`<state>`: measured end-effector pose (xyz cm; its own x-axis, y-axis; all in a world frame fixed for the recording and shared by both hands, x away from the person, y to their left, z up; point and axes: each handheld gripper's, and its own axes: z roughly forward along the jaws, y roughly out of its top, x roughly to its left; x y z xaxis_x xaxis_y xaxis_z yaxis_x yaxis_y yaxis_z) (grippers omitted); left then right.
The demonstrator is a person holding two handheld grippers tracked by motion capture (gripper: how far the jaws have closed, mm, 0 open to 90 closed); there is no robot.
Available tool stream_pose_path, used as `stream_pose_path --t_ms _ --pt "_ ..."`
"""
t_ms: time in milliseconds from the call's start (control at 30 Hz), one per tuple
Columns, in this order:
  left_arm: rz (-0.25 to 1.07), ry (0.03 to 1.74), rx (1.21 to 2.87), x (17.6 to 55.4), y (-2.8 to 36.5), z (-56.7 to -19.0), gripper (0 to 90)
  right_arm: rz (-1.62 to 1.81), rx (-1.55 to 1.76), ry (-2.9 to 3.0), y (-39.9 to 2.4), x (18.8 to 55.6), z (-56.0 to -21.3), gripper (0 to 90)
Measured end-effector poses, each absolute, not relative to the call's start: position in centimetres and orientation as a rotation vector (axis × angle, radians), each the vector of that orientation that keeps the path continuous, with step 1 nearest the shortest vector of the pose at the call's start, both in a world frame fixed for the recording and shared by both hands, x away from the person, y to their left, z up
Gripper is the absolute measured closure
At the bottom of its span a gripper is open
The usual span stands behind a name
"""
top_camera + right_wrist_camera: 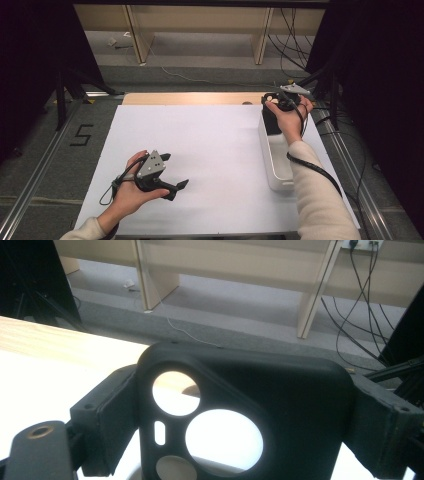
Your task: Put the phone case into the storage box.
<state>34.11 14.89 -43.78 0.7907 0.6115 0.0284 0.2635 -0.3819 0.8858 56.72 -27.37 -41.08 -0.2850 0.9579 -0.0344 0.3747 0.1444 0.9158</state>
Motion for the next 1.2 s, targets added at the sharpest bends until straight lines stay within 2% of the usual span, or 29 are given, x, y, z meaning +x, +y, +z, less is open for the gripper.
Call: stream_pose_path --t_ms 200,367,567,1200 --pt "0.435 0.656 1.974 34.1 14.9 -43.8 0.0 1.115 1.287 1.755 -27.4 56.8 -41.2 12.2" --pt "0.435 0.656 1.976 34.1 14.9 -43.8 0.0 1.109 1.295 1.768 -27.5 56.9 -41.3 5.1" --pt "0.435 0.655 1.977 34.1 14.9 -43.8 0.0 1.095 1.287 1.780 -27.5 56.9 -41.1 0.7" --pt "0.434 0.653 1.976 34.1 14.8 -43.8 0.0 1.080 1.248 1.739 -27.5 55.8 -39.8 0.4"
